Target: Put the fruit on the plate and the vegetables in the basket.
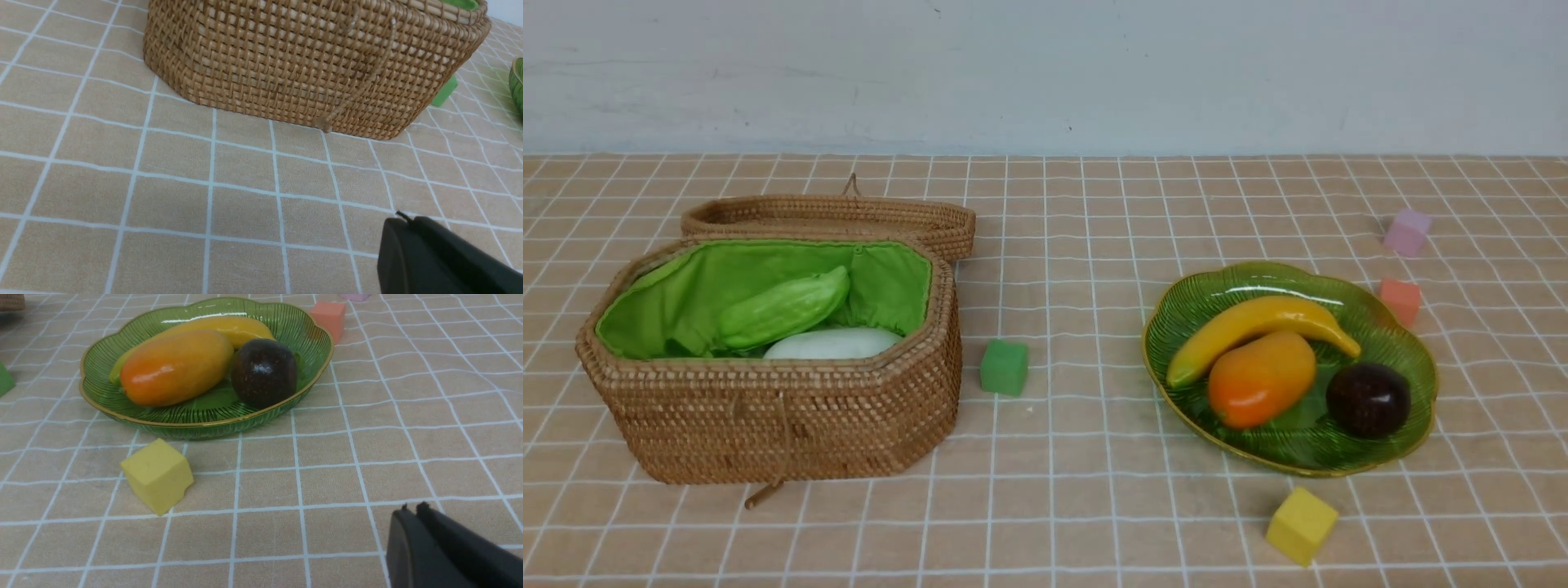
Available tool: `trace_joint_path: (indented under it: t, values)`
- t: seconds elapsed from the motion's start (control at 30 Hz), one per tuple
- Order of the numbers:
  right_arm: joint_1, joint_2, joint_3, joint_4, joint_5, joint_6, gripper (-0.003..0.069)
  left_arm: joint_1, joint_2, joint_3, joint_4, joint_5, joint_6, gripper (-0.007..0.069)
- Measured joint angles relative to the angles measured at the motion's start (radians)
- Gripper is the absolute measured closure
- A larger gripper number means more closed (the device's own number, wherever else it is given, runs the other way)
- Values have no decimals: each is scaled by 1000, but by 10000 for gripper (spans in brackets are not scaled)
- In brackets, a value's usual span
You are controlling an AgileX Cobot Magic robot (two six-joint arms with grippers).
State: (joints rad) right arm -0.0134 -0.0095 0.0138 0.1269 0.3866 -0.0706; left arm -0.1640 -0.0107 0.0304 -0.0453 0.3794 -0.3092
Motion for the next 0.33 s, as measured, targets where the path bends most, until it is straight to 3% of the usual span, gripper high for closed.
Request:
trace_joint_path:
  t: [0.33]
  values:
    - [0,0,0,0,0,0,616,0,0,0,0,0,0,637]
